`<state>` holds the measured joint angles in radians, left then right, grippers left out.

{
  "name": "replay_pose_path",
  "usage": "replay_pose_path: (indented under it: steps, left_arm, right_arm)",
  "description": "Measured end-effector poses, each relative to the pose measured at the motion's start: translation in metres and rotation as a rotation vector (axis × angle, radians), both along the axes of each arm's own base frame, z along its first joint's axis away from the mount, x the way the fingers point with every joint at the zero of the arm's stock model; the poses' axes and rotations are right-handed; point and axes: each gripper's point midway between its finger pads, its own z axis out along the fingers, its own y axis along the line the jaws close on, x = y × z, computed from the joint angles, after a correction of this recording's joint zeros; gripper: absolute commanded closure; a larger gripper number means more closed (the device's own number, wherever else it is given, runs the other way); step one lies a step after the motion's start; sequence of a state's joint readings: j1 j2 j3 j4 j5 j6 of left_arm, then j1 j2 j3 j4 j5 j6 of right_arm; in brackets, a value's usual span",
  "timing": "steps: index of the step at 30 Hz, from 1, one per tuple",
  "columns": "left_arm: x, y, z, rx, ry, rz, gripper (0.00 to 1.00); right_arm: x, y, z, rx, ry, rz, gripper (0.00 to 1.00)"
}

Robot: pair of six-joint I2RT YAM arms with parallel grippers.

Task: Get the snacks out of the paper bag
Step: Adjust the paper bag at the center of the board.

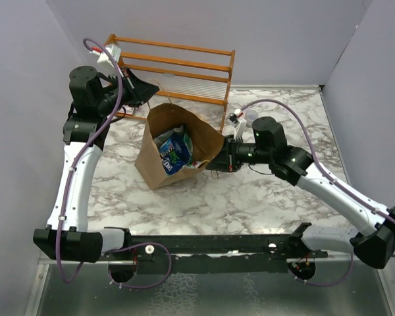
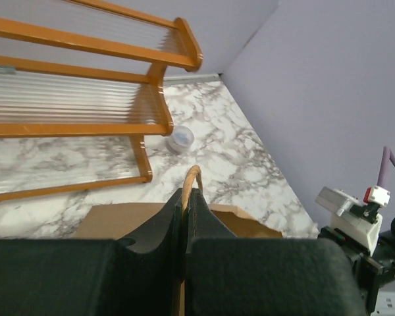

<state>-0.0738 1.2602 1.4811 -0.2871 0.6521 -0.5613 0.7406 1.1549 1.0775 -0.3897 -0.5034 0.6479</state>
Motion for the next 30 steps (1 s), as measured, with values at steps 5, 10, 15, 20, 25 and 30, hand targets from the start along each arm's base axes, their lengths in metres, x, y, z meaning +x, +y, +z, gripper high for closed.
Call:
replay_pose_path:
  steps: [5,10,15,20,25,30]
  left_arm:
    - [0.006,0.02,0.011,0.048,-0.023,0.139,1.0]
    - [0.01,0.031,0.009,0.085,-0.027,0.195,1.0]
    - [-0.001,0.02,-0.006,0.072,-0.039,0.116,1.0]
    - [-0.032,-0.004,-0.023,-0.003,-0.059,-0.06,1.0]
    - [-0.064,-0.014,-0.013,-0.041,-0.123,-0.158,1.0]
    - [-0.078,-0.017,-0.012,-0.048,-0.142,-0.195,1.0]
  right_arm:
    - [0.023,0.012,-0.01,-0.07,-0.035,0.008,0.96]
    - [0.037,0.021,-0.037,-0.145,-0.012,0.026,0.9]
    - [0.029,0.011,-0.072,-0.217,0.037,0.036,0.81]
    - [0.008,-0.017,-0.114,-0.32,0.09,0.027,0.62]
    - [0.004,-0.04,-0.12,-0.395,0.052,-0.014,0.45]
    - [0.025,-0.054,-0.09,-0.442,-0.088,-0.097,0.3]
